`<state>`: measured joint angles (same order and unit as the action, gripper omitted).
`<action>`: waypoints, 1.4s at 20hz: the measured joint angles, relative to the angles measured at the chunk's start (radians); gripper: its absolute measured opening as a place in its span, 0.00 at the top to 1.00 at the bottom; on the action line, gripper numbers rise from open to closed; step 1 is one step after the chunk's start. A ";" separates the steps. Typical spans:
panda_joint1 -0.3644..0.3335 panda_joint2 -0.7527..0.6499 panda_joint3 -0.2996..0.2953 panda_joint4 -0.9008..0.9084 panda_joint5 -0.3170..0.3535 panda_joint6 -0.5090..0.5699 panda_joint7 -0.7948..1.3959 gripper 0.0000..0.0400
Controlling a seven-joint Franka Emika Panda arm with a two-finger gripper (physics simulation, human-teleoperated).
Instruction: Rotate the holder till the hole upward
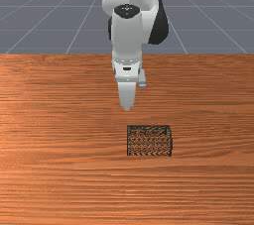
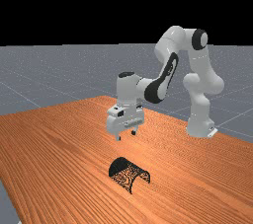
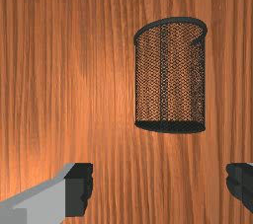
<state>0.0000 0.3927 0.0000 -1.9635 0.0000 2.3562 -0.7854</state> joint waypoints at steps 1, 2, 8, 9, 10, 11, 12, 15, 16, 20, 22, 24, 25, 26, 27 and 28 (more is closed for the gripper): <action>0.000 0.000 0.000 0.000 0.000 0.000 0.000 0.39; 0.000 0.000 0.000 0.000 0.000 0.000 0.000 0.63; -0.024 0.004 0.054 0.003 0.108 -0.004 -0.050 0.21; -0.017 0.007 0.068 0.005 0.125 -0.003 -0.041 0.12; 0.013 0.007 0.058 0.007 0.086 0.001 0.009 0.08; 0.021 0.009 0.067 0.009 0.095 0.003 0.018 0.05; 0.038 0.011 0.067 0.013 0.083 0.004 0.045 0.03; 0.073 0.022 0.082 0.028 0.081 0.005 0.095 0.01; 0.065 0.030 0.111 0.034 0.131 0.010 0.076 0.00; 0.134 0.064 0.137 0.083 0.122 0.010 0.171 0.00; 0.217 0.082 0.090 0.122 0.037 -0.013 0.352 0.00; 0.230 0.141 0.115 0.235 0.043 -0.139 0.327 0.00; 0.243 0.155 0.119 0.259 0.043 -0.156 0.342 0.00; 0.249 0.161 0.121 0.256 0.041 -0.140 0.342 0.00; 0.252 0.162 0.120 0.236 0.037 -0.103 0.342 0.00; 0.252 0.174 0.121 0.238 0.037 -0.096 0.341 0.00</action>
<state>0.2523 0.5666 0.1206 -1.7260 0.0375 2.2598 -0.4442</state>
